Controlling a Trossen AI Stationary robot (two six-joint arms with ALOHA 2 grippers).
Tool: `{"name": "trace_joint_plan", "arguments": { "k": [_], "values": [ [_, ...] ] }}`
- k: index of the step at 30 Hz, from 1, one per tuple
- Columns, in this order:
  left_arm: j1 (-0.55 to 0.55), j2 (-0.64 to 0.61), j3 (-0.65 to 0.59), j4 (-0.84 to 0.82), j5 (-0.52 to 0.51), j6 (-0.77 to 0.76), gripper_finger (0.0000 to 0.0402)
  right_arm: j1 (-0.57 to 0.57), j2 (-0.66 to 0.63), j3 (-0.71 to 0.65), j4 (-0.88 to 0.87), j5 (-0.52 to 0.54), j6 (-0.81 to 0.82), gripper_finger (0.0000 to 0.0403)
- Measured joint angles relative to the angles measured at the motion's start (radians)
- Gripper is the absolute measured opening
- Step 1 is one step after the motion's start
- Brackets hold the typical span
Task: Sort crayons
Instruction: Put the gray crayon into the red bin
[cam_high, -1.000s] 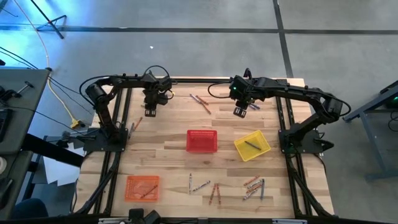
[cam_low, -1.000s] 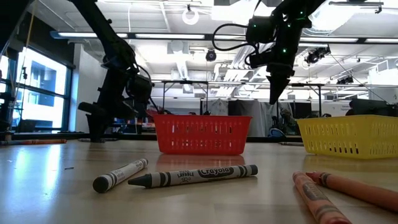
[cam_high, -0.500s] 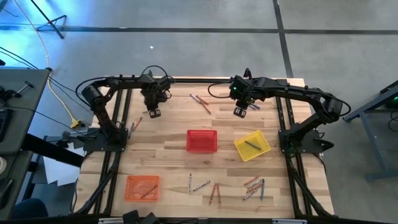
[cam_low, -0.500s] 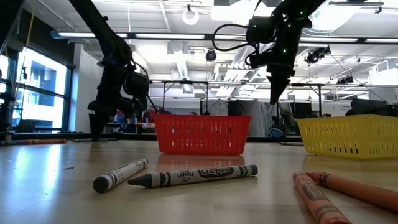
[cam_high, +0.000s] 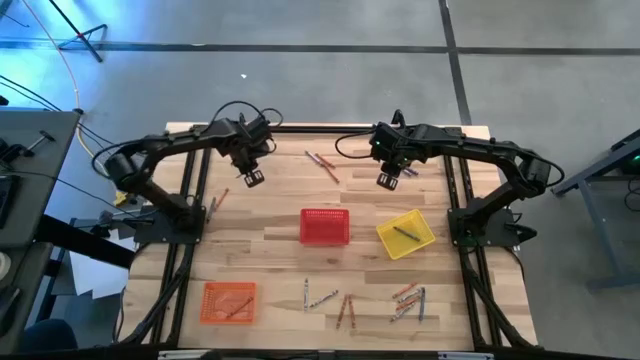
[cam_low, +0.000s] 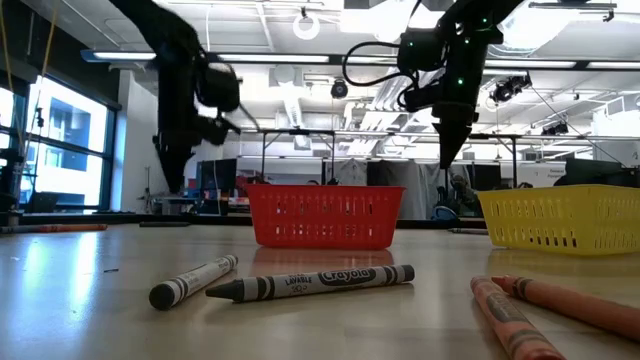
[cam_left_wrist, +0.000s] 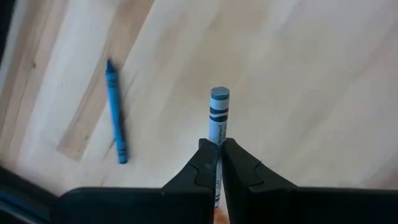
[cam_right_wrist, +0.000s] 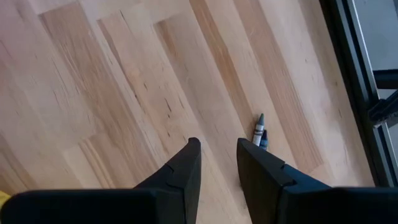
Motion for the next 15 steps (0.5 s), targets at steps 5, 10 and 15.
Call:
{"name": "trace_joint_plan", "arguments": {
  "k": [5,10,15],
  "values": [
    [-0.134,-0.092,0.001,0.105,0.016,-0.096,0.0,0.0,0.0,0.0,0.01,0.0,0.001,0.0096],
    [-0.293,-0.116,0.002,0.301,0.069,-0.119,0.0,0.0,0.0,0.0,0.032,0.0,0.011,0.0096],
    [-0.441,-0.116,0.002,0.486,0.082,-0.118,0.0,0.0,0.0,0.0,0.033,0.0,0.019,0.0096]
  ]
}}
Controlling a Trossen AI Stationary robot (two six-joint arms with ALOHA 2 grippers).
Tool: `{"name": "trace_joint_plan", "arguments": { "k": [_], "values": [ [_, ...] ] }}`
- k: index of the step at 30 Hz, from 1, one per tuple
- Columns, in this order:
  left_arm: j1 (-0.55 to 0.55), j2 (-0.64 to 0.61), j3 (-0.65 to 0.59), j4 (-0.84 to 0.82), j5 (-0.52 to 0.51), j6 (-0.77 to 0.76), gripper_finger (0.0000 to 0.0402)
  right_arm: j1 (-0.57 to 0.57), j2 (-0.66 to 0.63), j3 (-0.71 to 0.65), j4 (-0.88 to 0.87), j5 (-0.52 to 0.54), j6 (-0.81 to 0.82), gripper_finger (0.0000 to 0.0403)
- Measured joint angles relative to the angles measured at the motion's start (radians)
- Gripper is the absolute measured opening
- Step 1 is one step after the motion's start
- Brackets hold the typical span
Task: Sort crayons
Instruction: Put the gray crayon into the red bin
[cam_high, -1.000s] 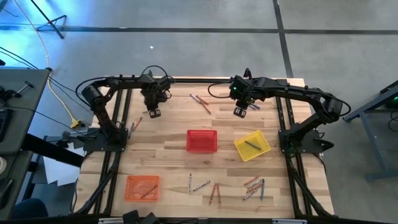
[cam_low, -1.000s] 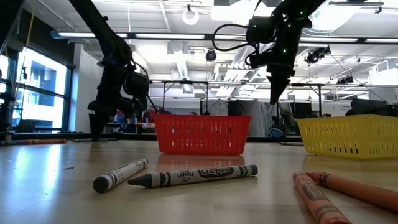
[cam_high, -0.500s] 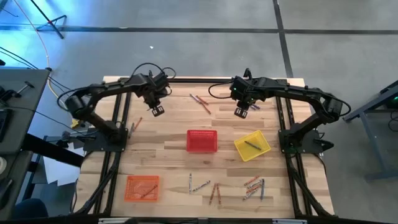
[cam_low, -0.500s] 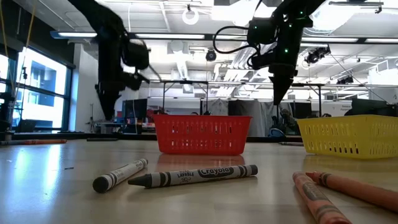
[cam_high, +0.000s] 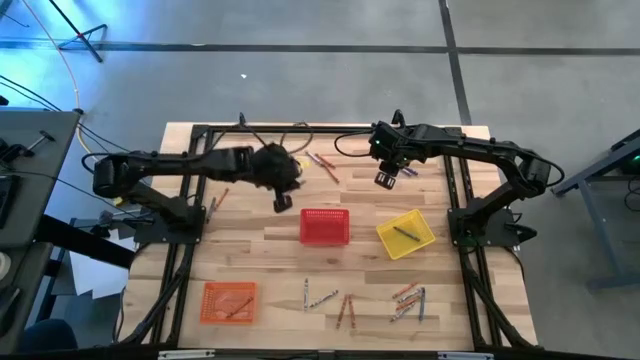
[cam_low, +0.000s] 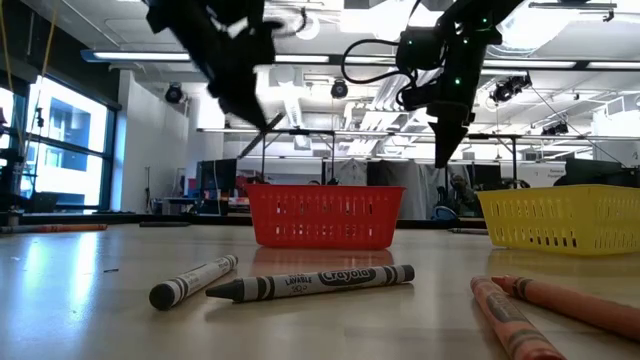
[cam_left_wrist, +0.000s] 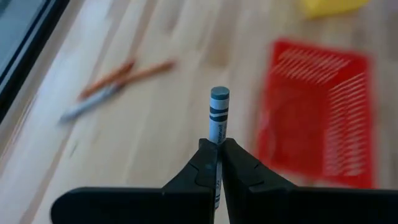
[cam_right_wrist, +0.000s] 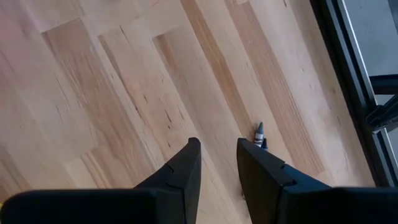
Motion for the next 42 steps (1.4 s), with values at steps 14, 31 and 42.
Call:
{"name": "trace_joint_plan", "arguments": {
  "k": [14,31,42],
  "values": [
    [-0.251,0.069,0.002,0.299,-0.016,-0.058,0.0,0.0,0.0,0.0,0.058,0.0,-0.031,0.0096],
    [-0.275,0.309,0.001,0.415,-0.05,-0.079,0.0,0.0,0.0,0.0,0.242,0.0,0.007,0.0096],
    [-0.274,0.309,0.001,0.401,-0.073,-0.121,0.0031,0.0,0.0,0.0,0.304,0.0,-0.008,0.0096]
  ]
}}
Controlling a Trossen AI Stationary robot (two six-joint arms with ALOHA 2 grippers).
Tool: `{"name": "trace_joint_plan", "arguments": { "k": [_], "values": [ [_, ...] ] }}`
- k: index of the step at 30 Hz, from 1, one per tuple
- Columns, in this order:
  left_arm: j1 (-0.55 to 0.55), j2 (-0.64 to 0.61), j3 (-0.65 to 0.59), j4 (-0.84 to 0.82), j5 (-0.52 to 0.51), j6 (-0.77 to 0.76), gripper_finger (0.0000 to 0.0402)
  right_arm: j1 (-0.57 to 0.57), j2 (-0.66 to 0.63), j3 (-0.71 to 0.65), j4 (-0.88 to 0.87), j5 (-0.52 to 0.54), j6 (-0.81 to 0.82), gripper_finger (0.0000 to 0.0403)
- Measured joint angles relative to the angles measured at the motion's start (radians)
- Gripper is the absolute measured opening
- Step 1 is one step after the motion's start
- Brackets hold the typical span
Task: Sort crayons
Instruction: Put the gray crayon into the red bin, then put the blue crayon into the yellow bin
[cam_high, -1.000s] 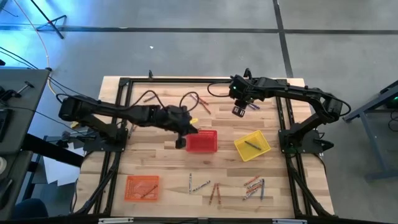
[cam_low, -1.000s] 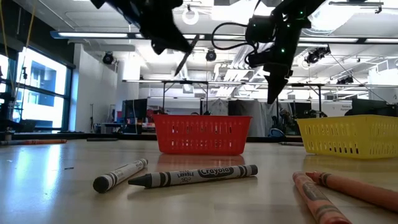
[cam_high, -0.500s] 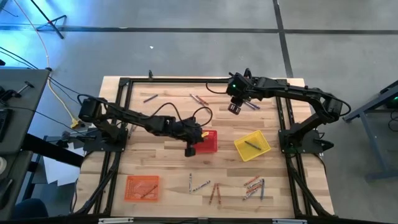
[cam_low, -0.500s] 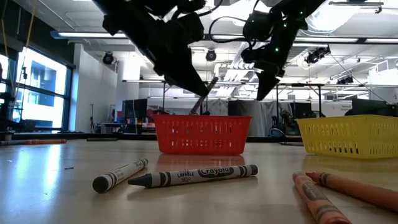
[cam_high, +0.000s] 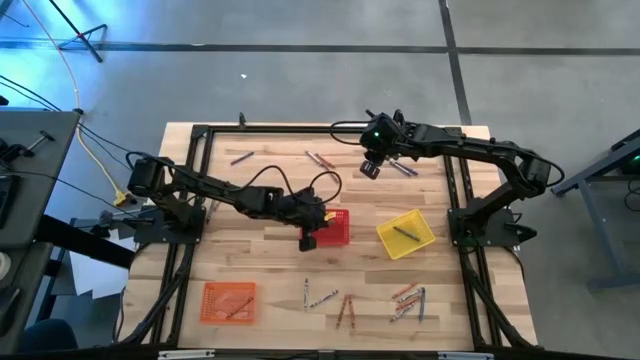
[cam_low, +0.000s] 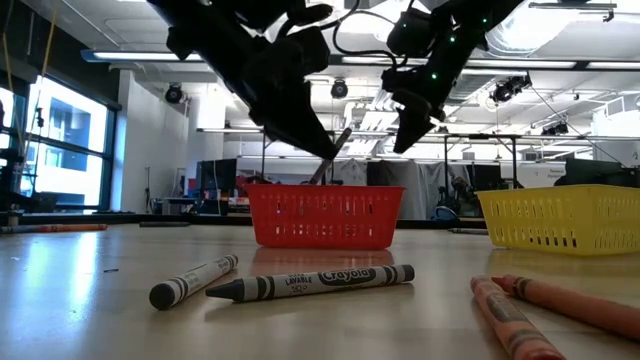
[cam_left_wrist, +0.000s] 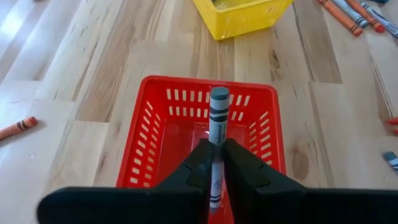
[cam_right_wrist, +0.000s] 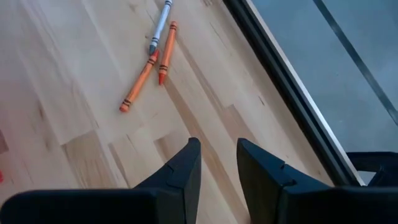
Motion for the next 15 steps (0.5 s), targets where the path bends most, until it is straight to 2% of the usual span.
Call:
{"name": "trace_joint_plan", "arguments": {
  "k": [10,15],
  "values": [
    [0.0,0.0,0.0,0.0,-0.024,0.008,0.0086,0.0,0.0,0.0,-0.075,0.001,-0.03,0.0096],
    [0.0,-0.013,0.0,0.011,-0.045,0.046,0.0089,-0.03,0.0,0.0,-0.171,0.111,-0.014,0.0096]
  ]
}}
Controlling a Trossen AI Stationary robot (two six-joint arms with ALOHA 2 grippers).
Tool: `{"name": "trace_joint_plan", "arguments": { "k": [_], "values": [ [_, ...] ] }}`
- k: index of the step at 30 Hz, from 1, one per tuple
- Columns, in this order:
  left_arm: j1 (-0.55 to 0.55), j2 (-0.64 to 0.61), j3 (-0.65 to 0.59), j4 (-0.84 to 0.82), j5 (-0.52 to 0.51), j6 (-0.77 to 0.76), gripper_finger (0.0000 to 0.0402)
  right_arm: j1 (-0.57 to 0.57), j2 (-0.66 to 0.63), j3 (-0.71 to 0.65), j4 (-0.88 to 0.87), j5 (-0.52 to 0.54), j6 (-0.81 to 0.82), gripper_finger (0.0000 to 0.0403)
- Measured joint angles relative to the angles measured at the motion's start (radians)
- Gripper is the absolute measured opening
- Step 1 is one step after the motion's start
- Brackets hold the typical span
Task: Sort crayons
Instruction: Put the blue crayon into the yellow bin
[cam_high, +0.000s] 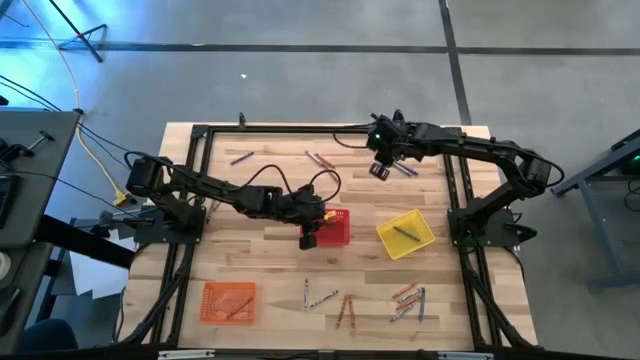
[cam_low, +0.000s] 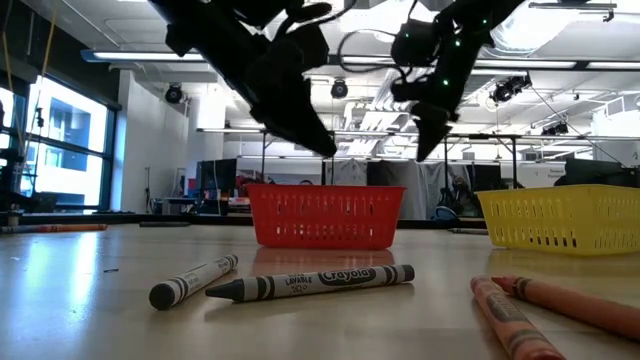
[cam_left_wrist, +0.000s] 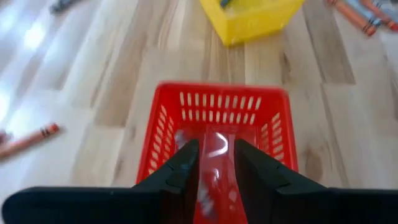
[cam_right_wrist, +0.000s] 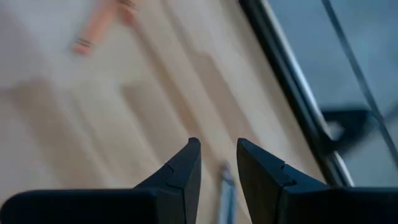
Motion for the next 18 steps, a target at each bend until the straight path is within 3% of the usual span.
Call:
{"name": "trace_joint_plan", "arguments": {
  "k": [3,10,18],
  "values": [
    [0.0,-0.017,-0.001,0.003,-0.001,0.015,0.0086,-0.055,0.0,-0.009,-0.039,0.005,0.027,0.0096],
    [0.0,-0.05,-0.001,-0.001,-0.013,0.025,0.0085,-0.218,0.0,-0.114,-0.009,-0.145,0.002,0.0096],
    [0.009,-0.06,0.0,0.003,-0.106,0.058,0.0083,-0.348,0.001,-0.167,0.088,-0.154,0.003,0.0096]
  ]
}}
